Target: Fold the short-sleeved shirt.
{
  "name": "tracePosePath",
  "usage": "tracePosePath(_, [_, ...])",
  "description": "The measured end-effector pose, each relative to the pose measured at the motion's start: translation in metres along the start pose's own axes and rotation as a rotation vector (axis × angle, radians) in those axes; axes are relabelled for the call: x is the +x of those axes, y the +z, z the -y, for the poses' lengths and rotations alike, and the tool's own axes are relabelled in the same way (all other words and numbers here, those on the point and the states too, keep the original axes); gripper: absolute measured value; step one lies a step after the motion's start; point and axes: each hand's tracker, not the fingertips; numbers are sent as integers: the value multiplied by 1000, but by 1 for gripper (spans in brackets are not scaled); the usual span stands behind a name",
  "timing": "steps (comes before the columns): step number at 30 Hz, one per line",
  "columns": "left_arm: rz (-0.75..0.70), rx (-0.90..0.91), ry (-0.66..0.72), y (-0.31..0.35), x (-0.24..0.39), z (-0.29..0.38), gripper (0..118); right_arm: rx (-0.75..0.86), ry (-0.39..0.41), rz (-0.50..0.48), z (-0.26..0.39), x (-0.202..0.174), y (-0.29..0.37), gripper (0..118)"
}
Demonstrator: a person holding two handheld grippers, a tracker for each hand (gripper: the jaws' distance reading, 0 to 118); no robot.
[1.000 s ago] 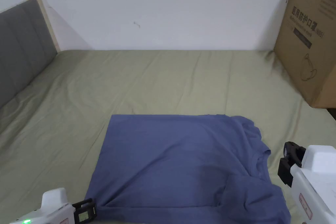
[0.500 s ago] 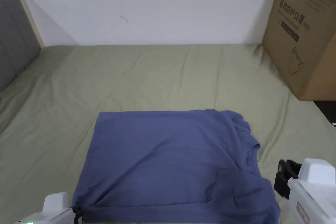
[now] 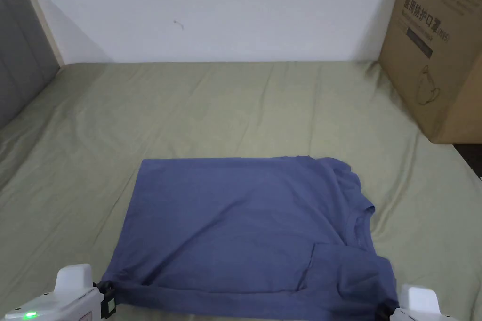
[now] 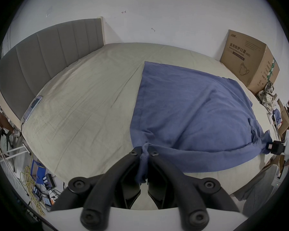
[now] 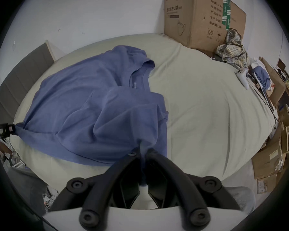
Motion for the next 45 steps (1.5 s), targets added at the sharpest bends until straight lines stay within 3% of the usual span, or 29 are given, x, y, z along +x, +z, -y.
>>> tracePosePath(7, [11, 32, 30, 5, -3, -22, 3, 171, 35, 1, -30, -23, 47, 4])
tracePosePath(11, [11, 74, 33, -4, -1, -58, 3, 301, 72, 18, -76, -17, 46, 4])
tracePosePath(16, [-1, 81, 5, -34, 9, -109, 3, 327, 89, 17, -131, -16, 15, 4])
tracePosePath(23, [-26, -43, -41, -118, 25, -147, 3, 181, 111, 61, -169, -11, -78, 4])
tracePosePath(29, [-68, -187, -66, -172, 34, -141, 3, 0, 41, 77, -164, -11, -133, 4])
tracePosePath(32, [-77, -173, -58, -170, 38, -140, 4, -45, -7, 65, -160, -9, -142, 5])
tracePosePath(33, [-80, -171, -52, -168, 39, -141, 8, -34, -7, 66, -158, -1, -153, 8])
tracePosePath(35, [-74, -177, -56, -158, 40, -144, 32, -25, -16, 67, -162, -1, -143, 43])
tracePosePath(36, [-67, -164, -53, -151, 41, -145, 51, -10, -20, 69, -164, -1, -136, 67])
tracePosePath(37, [-57, -144, -45, -142, 43, -147, 79, 22, -23, 65, -166, -5, -121, 93])
tracePosePath(38, [-36, -114, -28, -131, 45, -149, 97, 64, -21, 43, -169, -5, -109, 102])
tracePosePath(39, [-11, -73, -12, -120, 44, -154, 106, 94, -19, 35, -173, -5, -98, 103])
tracePosePath(40, [7, -17, 8, -104, 46, -156, 108, 133, -16, 35, -177, -7, -83, 103])
tracePosePath(45, [83, 250, 23, -13, 60, -167, 108, 390, 9, -3, -190, -18, 11, 103])
